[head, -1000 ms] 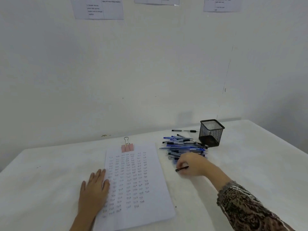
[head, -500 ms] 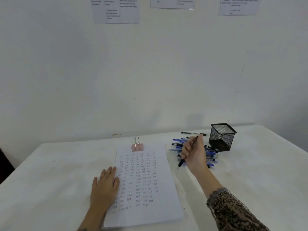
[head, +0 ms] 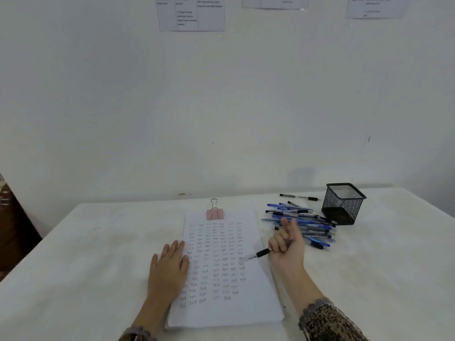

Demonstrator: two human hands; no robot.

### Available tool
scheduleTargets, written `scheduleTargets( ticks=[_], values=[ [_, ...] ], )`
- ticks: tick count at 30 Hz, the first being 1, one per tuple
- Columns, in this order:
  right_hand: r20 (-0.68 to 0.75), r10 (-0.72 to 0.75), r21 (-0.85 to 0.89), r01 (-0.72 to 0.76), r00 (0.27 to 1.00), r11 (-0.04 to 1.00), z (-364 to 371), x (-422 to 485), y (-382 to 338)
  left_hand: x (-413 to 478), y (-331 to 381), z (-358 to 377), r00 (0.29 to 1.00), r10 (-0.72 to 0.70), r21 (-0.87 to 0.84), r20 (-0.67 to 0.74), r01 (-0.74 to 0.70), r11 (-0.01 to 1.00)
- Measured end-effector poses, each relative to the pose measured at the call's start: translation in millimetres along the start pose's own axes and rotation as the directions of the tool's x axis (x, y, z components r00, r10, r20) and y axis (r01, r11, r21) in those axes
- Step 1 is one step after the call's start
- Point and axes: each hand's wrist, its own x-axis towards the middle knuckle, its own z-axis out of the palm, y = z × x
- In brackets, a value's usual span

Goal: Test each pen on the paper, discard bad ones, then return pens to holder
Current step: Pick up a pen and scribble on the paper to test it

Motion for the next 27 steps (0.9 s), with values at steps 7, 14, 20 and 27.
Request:
scheduleTargets(
  ticks=[7,14,20,27],
  values=[
    [-0.121,0.220,-0.216,-0.242,0.968,0.946,-20,-19,29,0,-1,0,1.000,-0.008,-0.019,0.017,0.008,1.000],
    [0.002,0.206,-0.387,-0.189,0.979,0.902,-25,-29,29,-2,-5,-3,0.999,0.034,-0.014,0.034,-0.033,0.999],
    [0.156,0.125,-0.716,0.026,0.980,0.697,-26,-35,27,-5,-6,-3,0.999,0.045,-0.027,0.015,-0.045,0.999],
    [0.235,0.095,-0.832,0.149,0.967,0.535,-37,-35,35,-6,-7,-2,0.999,0.037,-0.056,-0.007,-0.037,0.998]
  ],
)
